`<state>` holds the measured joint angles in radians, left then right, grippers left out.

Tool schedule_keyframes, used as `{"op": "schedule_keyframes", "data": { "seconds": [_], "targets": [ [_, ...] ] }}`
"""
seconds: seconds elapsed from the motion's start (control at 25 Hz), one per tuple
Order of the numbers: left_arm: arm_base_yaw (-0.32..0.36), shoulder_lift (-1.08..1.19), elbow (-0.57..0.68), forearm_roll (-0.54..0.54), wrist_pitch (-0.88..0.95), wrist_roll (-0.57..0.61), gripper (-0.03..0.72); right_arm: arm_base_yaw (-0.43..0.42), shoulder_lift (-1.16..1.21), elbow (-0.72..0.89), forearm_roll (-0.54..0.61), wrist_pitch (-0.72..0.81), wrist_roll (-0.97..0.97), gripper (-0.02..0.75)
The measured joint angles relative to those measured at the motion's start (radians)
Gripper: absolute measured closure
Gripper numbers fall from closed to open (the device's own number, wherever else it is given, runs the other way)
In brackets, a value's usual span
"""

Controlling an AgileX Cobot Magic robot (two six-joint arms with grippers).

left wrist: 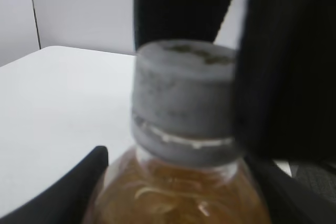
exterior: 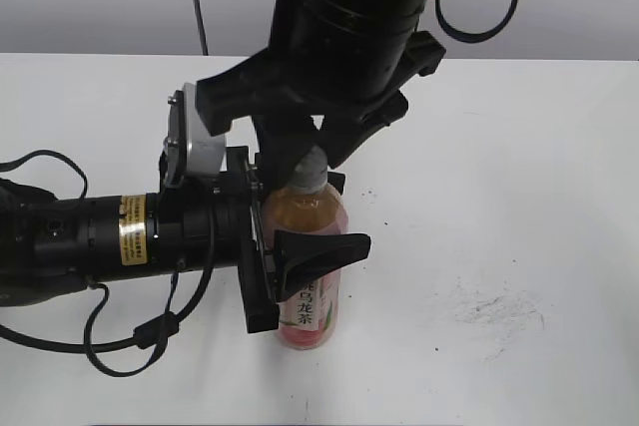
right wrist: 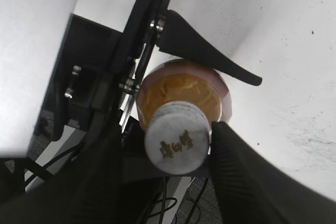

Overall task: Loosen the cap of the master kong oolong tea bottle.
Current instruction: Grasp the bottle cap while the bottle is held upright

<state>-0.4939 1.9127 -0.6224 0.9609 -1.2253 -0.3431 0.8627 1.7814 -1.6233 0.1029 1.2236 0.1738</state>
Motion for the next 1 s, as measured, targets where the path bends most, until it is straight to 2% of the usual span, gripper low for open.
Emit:
{"op": "schedule_keyframes", "data": {
  "seconds": [0.24,0.36,0.48,0.84,1.0],
  "targets": [
    [0.0,0.0,0.0,0.0,0.0,0.0,0.241,0.0,0.001,0.0,-0.015,0.003,-0.016,0.461],
    [0.0,0.0,0.0,0.0,0.0,0.0,0.241,0.0,0.001,0.0,-0.016,0.003,-0.083,0.467],
    [0.0,0.0,0.0,0.0,0.0,0.0,0.241,0.0,0.001,0.0,-0.016,0.003,-0.235,0.468],
    [0.0,0.0,0.0,0.002,0.0,0.0,0.241,-0.002,0.001,-0.004,-0.015,0.003,-1.067,0.468],
    [0.0,0.0,0.0,0.001,-0.001,0.0,0.241,-0.002,0.007,-0.025,-0.017,0.014,-1.372,0.468]
  ]
}}
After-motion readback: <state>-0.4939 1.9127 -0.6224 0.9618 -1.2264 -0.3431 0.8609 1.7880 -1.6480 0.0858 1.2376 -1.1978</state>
